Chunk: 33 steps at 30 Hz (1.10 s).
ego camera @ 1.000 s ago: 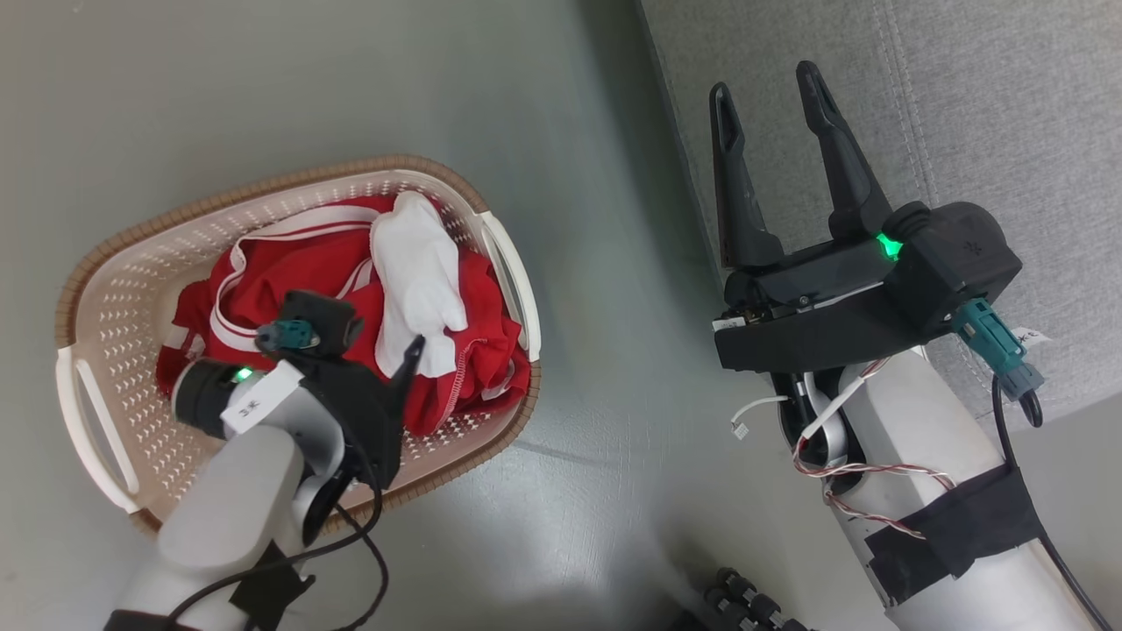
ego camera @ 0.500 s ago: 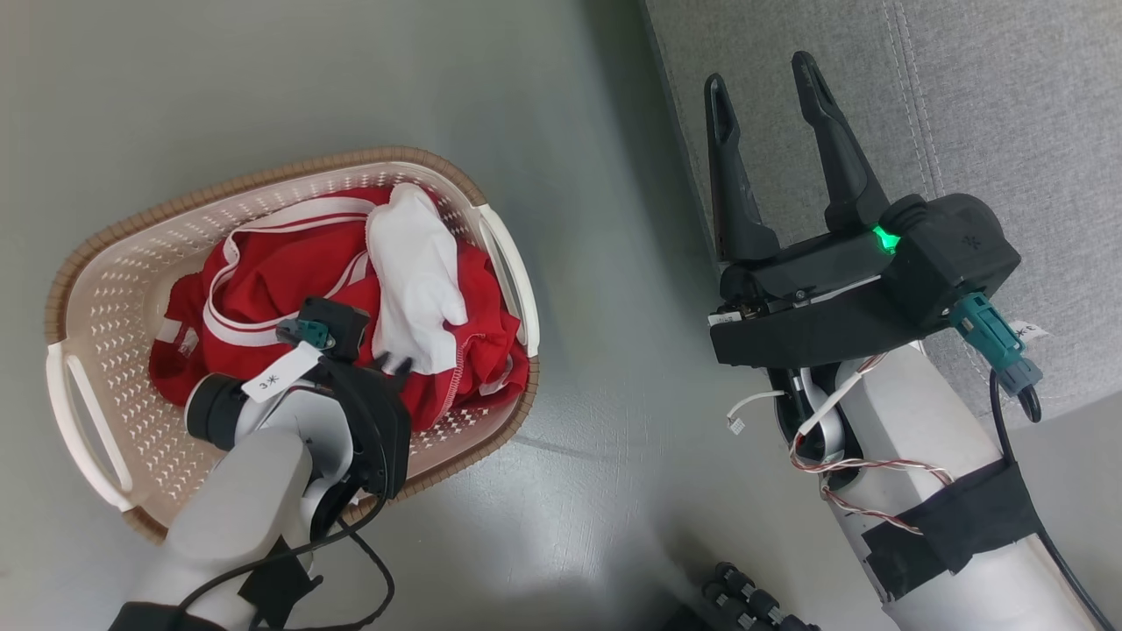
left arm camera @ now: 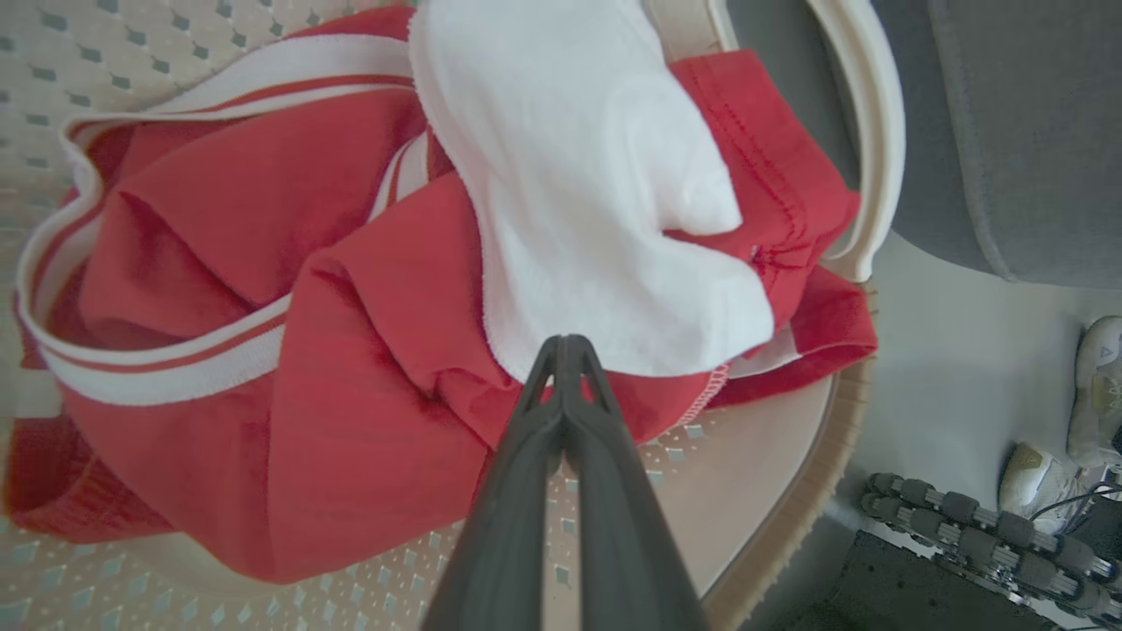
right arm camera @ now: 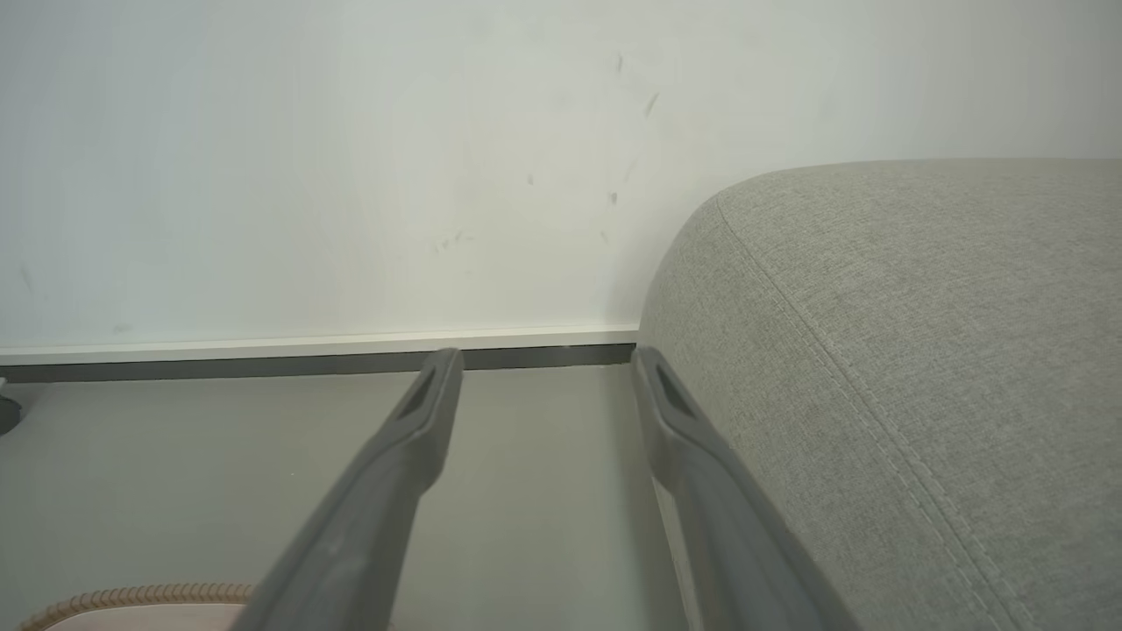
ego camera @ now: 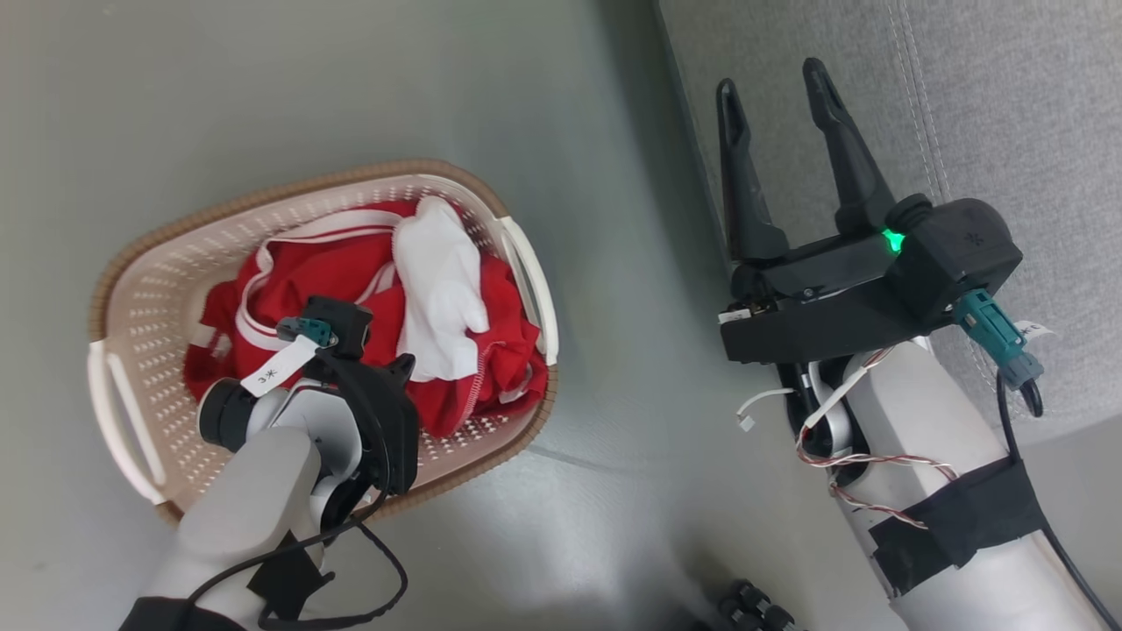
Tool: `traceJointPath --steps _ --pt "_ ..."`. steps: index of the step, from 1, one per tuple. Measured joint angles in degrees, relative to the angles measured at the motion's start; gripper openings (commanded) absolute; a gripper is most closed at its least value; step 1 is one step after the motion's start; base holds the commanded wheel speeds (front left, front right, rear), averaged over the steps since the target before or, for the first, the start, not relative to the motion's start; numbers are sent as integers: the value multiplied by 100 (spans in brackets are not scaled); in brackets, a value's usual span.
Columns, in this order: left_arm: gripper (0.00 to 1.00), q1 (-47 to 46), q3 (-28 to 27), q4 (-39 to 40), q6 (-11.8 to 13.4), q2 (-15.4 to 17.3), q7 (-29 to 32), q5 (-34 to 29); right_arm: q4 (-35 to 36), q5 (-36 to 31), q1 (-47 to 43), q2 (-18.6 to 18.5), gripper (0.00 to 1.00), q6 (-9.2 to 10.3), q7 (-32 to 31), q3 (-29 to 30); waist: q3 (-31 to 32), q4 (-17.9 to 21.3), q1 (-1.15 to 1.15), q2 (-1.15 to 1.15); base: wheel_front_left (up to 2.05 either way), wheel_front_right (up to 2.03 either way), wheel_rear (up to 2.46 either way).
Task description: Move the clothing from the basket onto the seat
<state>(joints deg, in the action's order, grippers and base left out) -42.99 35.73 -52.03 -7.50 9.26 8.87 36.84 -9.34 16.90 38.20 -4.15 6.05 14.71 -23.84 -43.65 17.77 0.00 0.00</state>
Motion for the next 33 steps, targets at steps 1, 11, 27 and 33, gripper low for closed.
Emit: traceJointPath --steps 1,11,27,33 --pt "0 1 4 -18 0 -14 -22 16 -13 -15 -1 -20 100 0 0 11 30 -24 0 0 0 0 0" --pt "0 23 -43 -54 0 -112 -428 296 -129 -136 -39 -288 100 -11 0 133 385 -366 0 1 0 0 0" --pt "78 499 -547 86 -1 -48 -1684 626 -523 -134 -526 -597 100 -92 0 305 1301 -1049 0 1 0 0 0" --pt "100 698 -711 176 5 -32 -2082 680 -642 -122 -700 -625 100 -102 0 324 1608 -1243 0 1 0 0 0"
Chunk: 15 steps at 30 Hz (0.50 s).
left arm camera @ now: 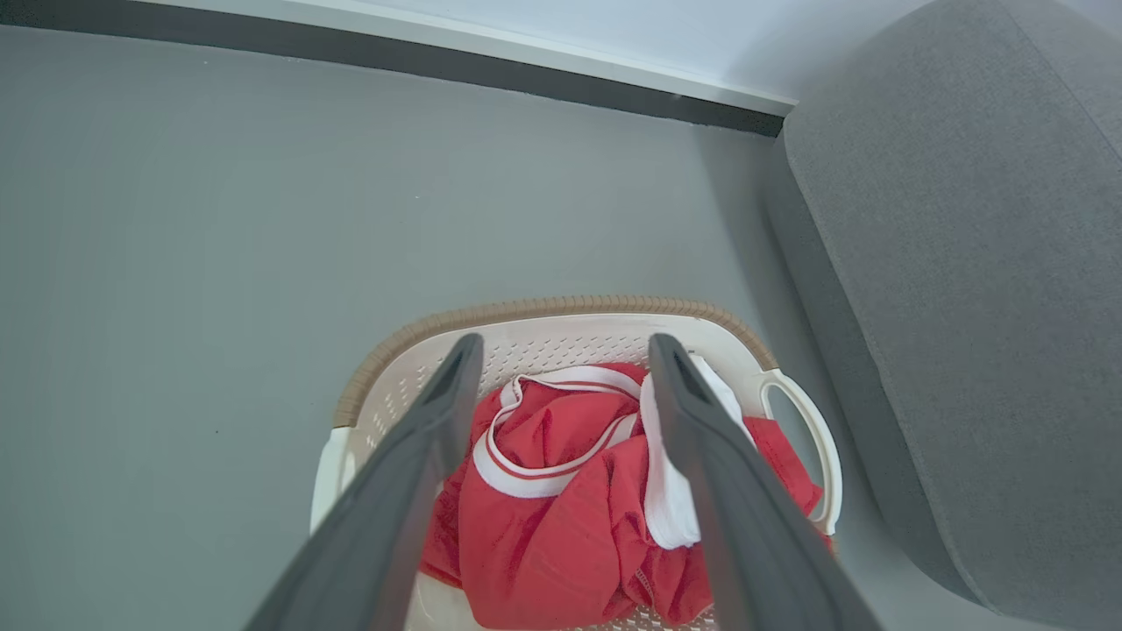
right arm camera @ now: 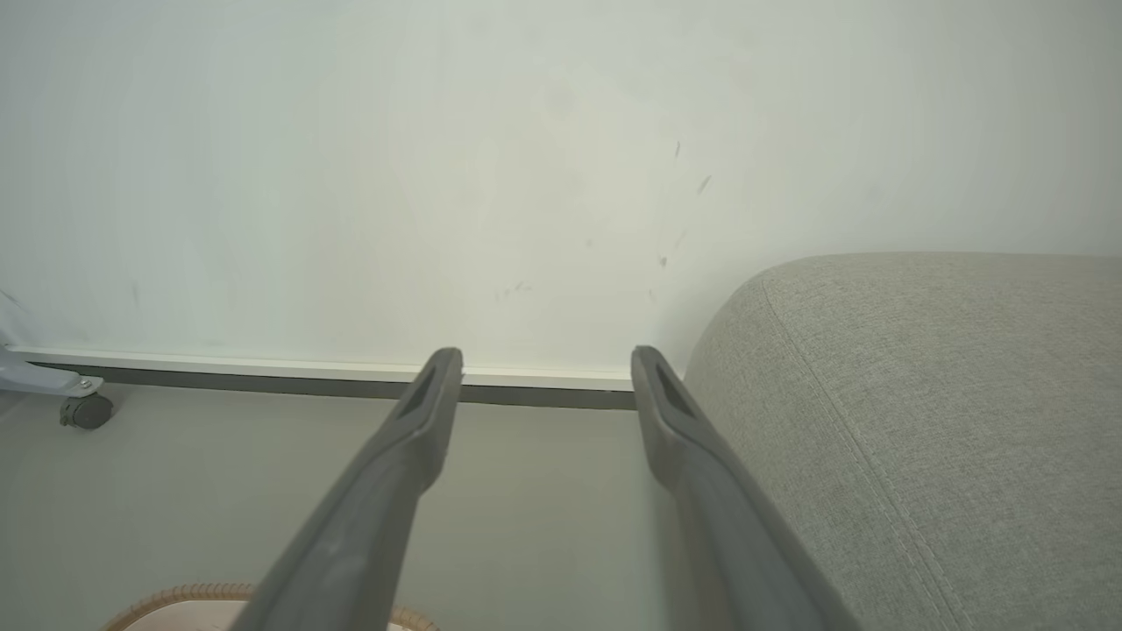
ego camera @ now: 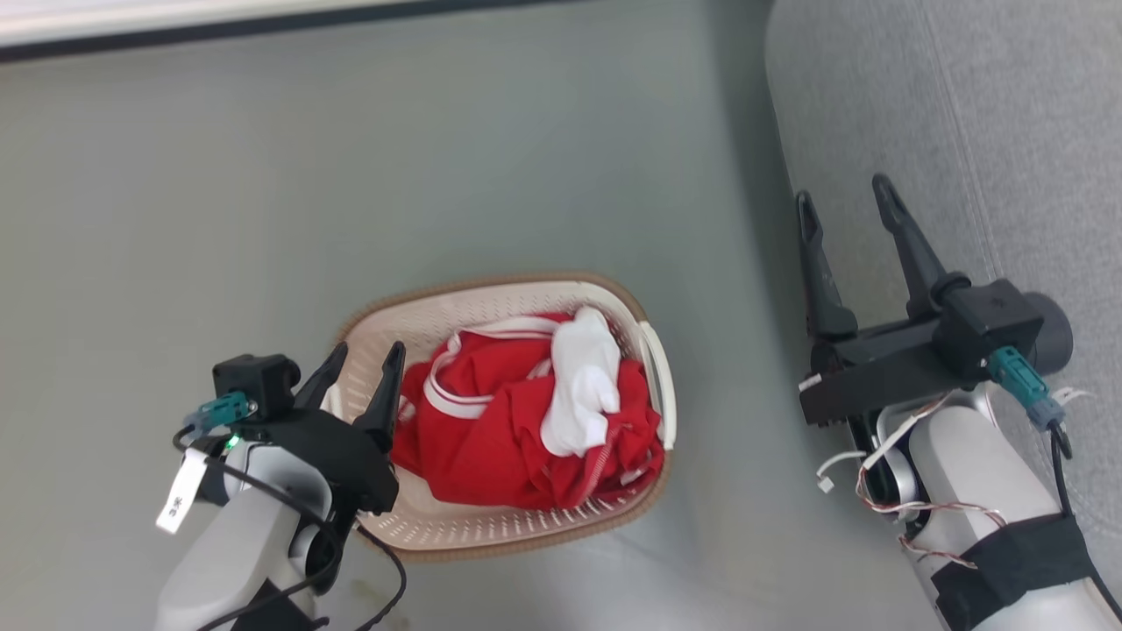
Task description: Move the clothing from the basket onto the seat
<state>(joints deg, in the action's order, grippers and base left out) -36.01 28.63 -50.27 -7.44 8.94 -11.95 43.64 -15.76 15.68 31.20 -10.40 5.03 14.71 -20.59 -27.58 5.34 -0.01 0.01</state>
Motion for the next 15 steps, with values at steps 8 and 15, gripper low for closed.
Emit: traceJointPath --steps 8,15 --pt "100 286 -66 333 182 222 -198 -105 -134 109 -268 -68 100 -51 0 51 488 -244 -1 0 0 0 0" --pt "100 623 -328 850 465 493 -235 -222 -259 216 -546 -155 100 -57 -1 156 879 -414 0 0 0 0 0"
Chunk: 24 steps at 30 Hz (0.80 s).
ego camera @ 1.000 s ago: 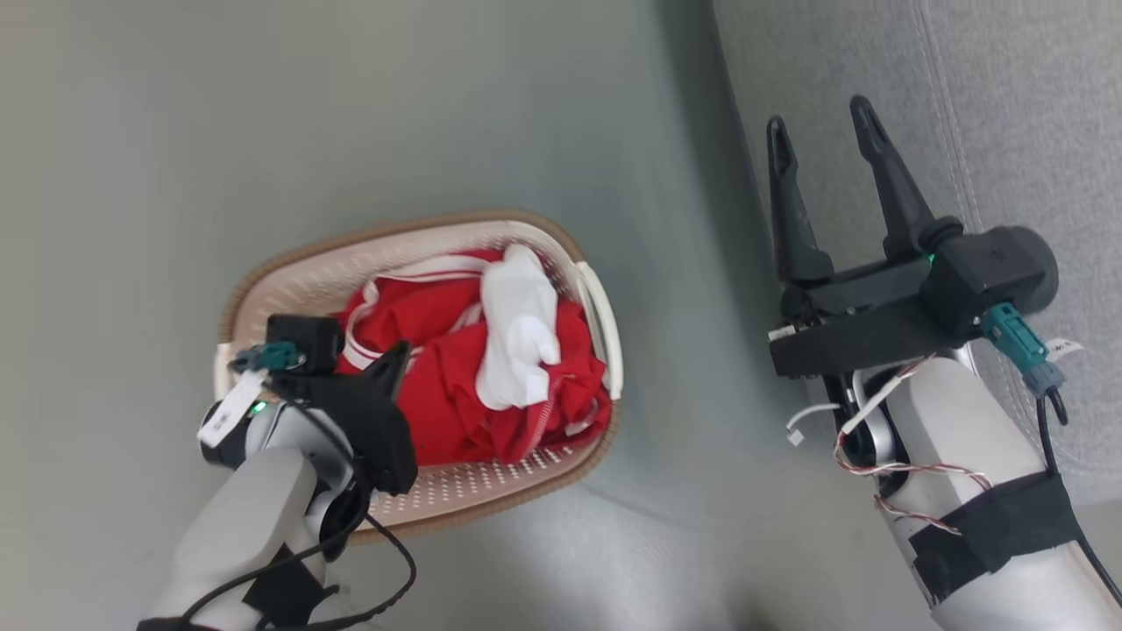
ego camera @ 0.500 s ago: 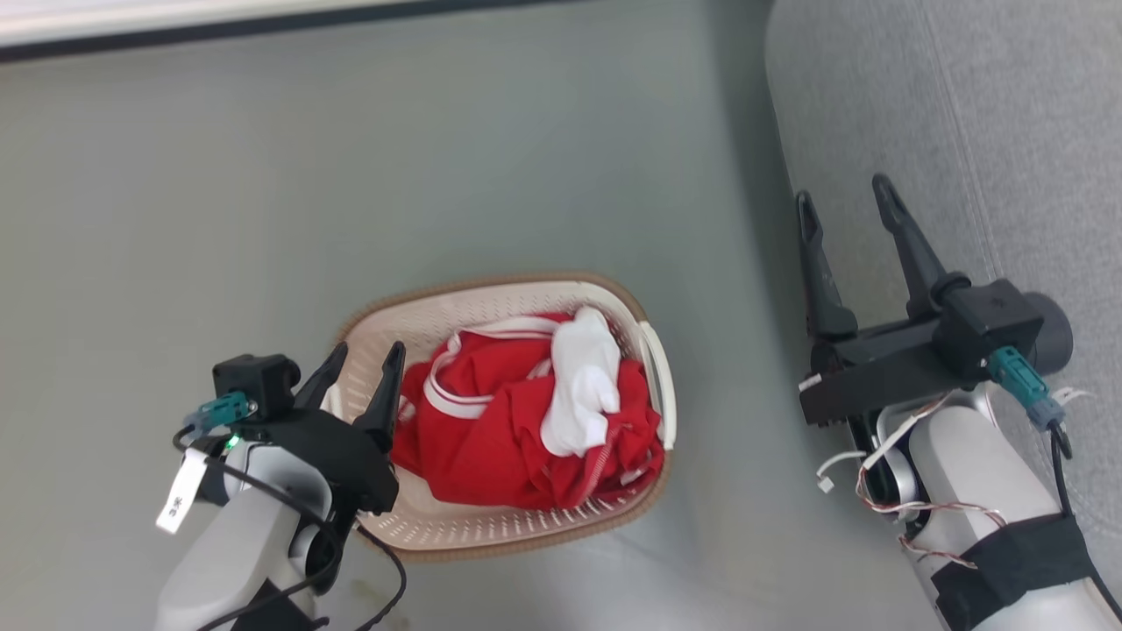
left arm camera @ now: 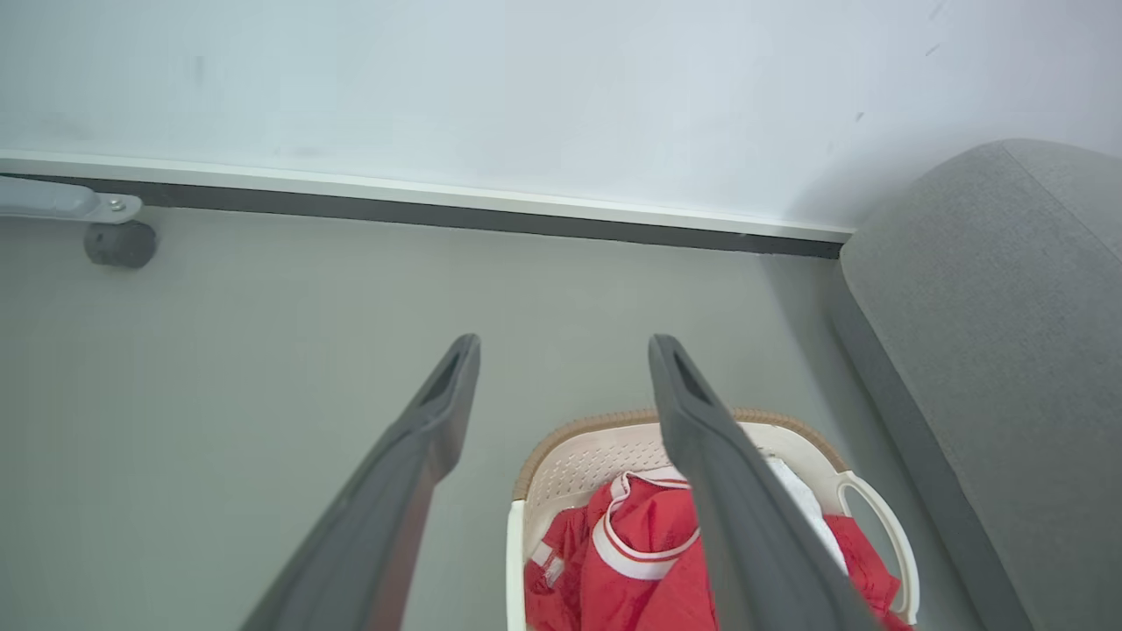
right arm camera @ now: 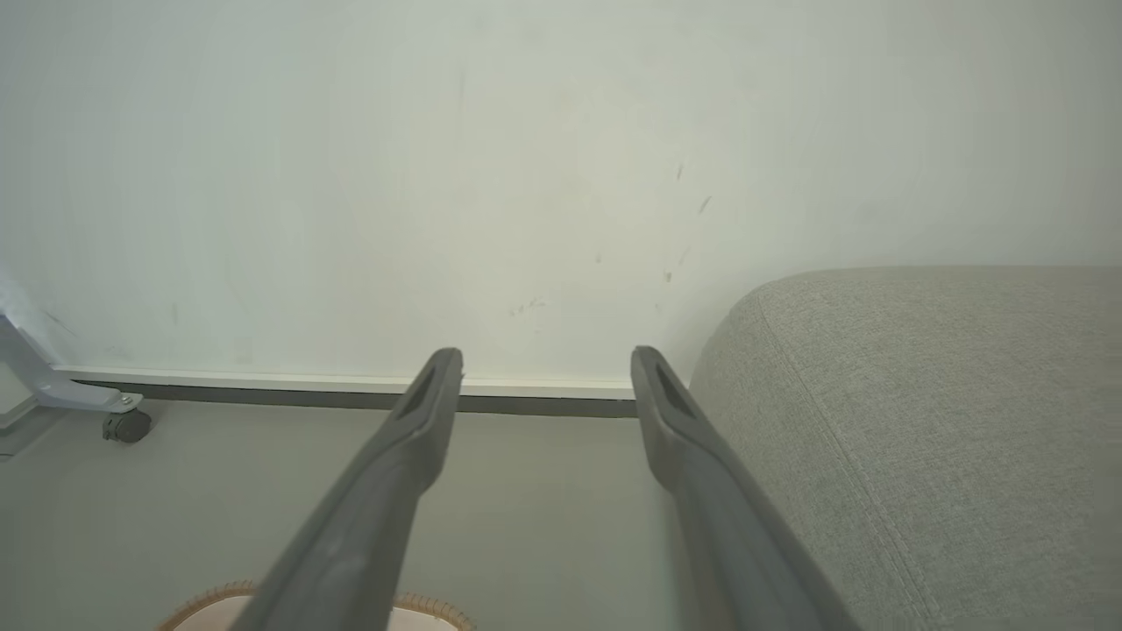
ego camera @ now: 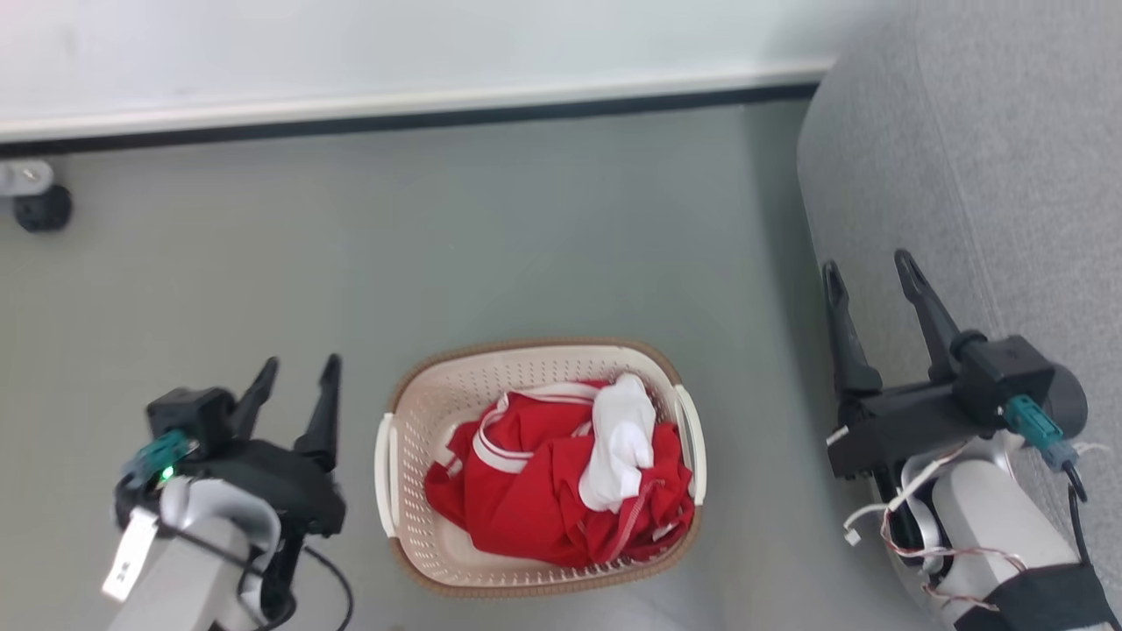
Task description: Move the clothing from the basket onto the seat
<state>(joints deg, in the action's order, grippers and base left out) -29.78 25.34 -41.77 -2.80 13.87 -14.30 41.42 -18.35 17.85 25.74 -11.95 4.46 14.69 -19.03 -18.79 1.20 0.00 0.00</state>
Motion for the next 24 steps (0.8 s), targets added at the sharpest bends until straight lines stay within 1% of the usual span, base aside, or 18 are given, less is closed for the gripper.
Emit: traceJointPath --steps 3,6,13,19,24 --pt "100 226 -186 299 156 118 0 -37 -40 38 -129 -20 100 0 0 30 171 -59 0 0 0 0 0" --pt "100 454 -356 695 333 235 0 -216 -56 48 -288 -52 100 -1 1 49 346 -112 0 0 0 0 0" --pt "100 1111 -610 1740 687 374 0 -494 -66 136 -569 -89 100 -43 0 62 736 -218 0 0 0 0 0" --pt "100 1599 -719 2503 792 422 -1 -730 -55 145 -787 -105 100 -43 0 66 1020 -274 0 0 0 0 0" --pt "100 1921 -815 2924 854 437 -1 -869 -49 191 -919 -121 100 -44 -1 69 1219 -299 0 0 0 0 0"
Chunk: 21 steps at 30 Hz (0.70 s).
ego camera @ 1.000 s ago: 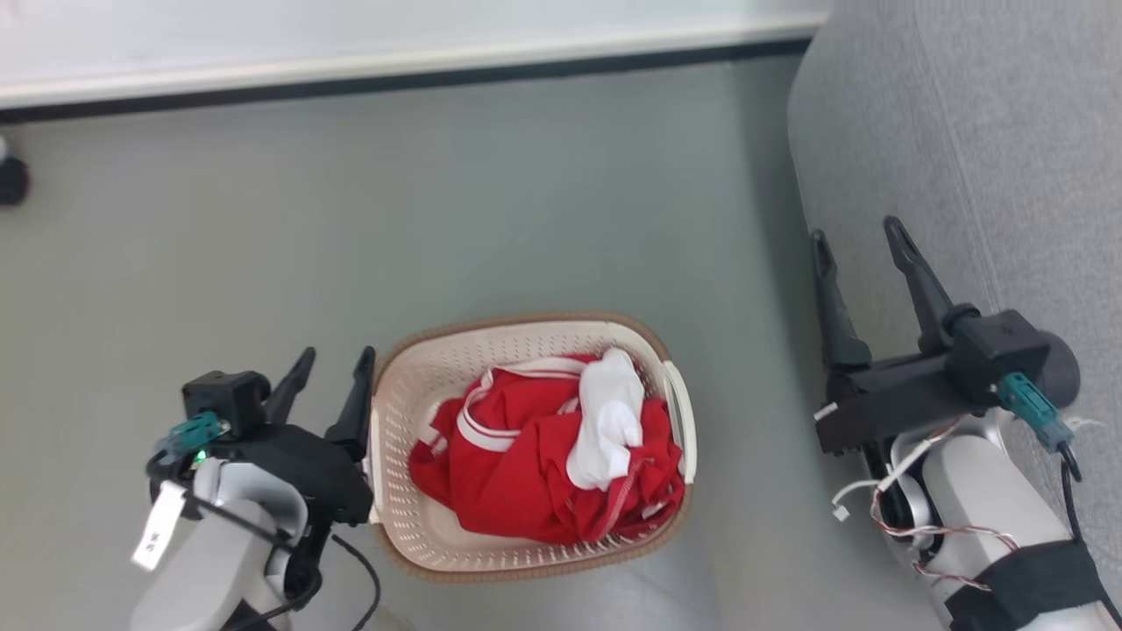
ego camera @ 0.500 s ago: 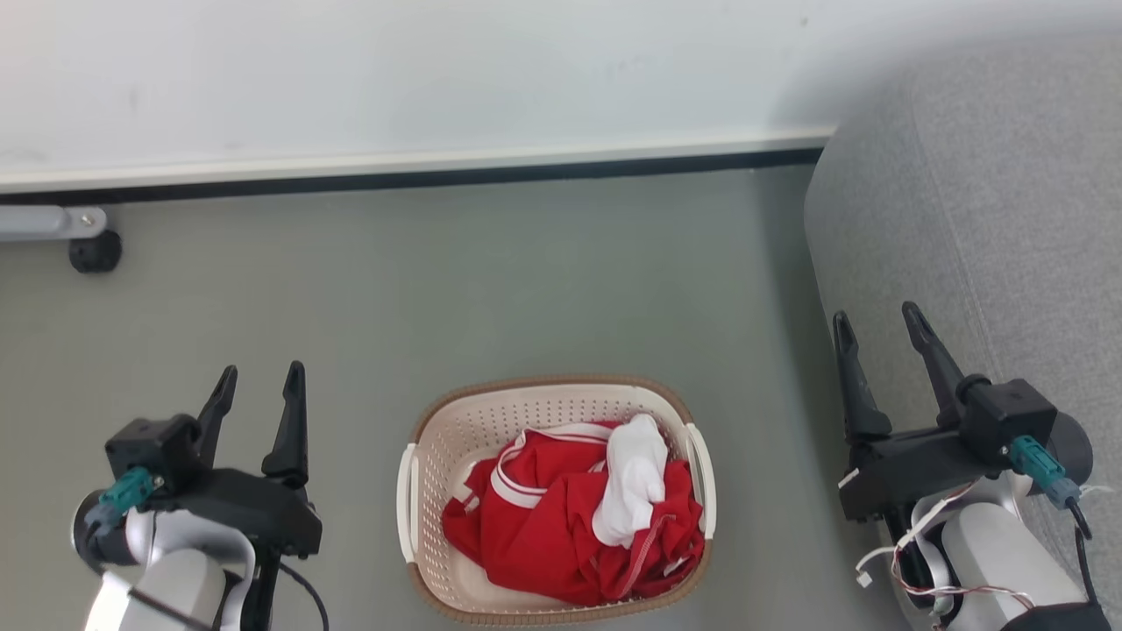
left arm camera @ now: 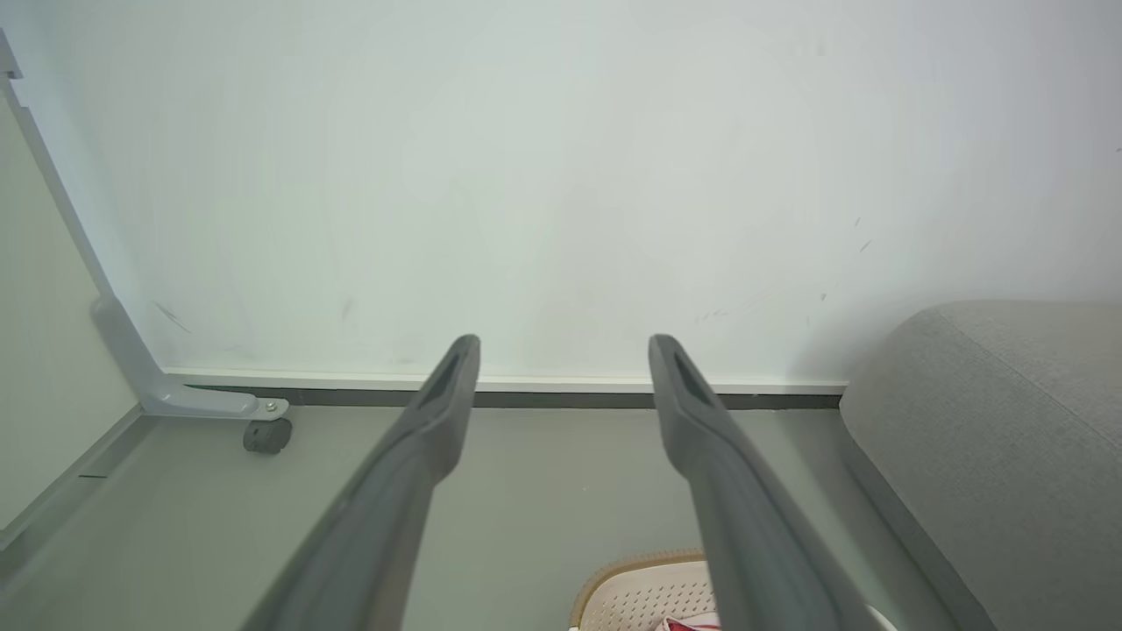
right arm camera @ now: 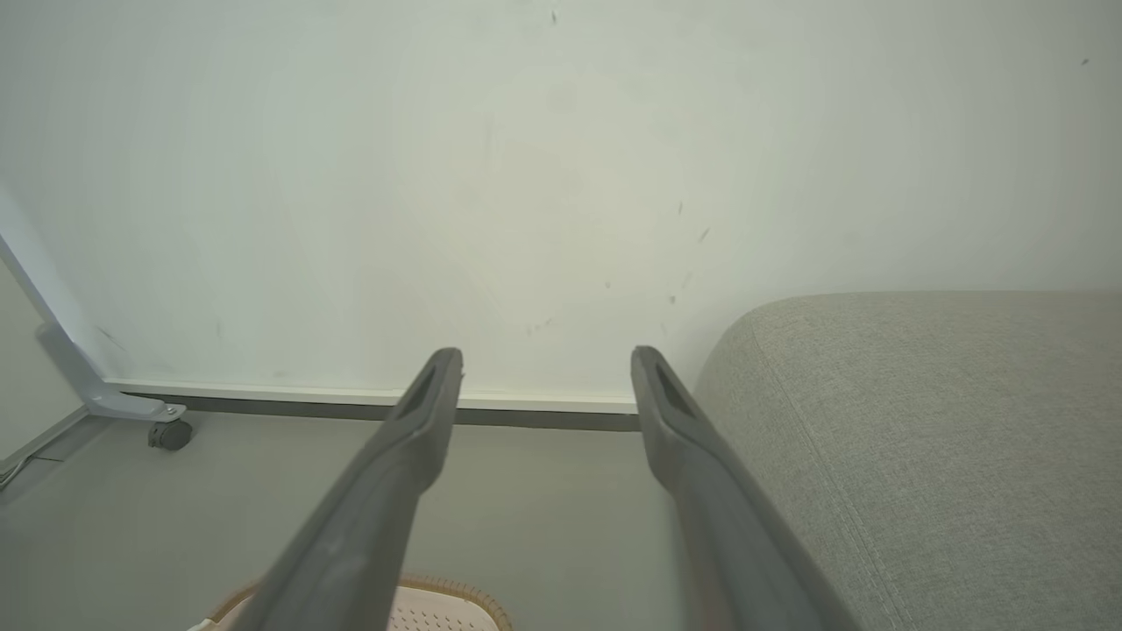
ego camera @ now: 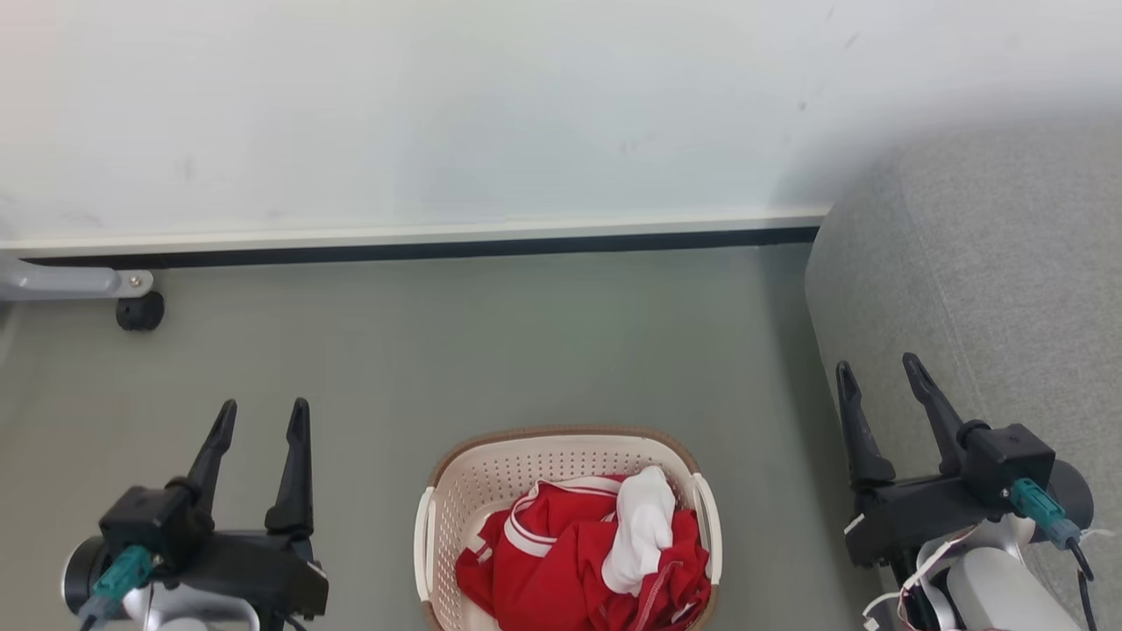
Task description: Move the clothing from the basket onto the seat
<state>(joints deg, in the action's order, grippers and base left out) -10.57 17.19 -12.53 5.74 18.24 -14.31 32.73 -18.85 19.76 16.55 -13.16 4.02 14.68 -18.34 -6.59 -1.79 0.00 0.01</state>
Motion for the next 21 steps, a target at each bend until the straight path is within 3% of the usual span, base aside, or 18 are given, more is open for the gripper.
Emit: traceJointPath --steps 21 --pt "100 864 -277 1065 133 34 1 -226 232 125 -322 -62 100 1 -182 -15 329 65 1 -1 0 0 0"
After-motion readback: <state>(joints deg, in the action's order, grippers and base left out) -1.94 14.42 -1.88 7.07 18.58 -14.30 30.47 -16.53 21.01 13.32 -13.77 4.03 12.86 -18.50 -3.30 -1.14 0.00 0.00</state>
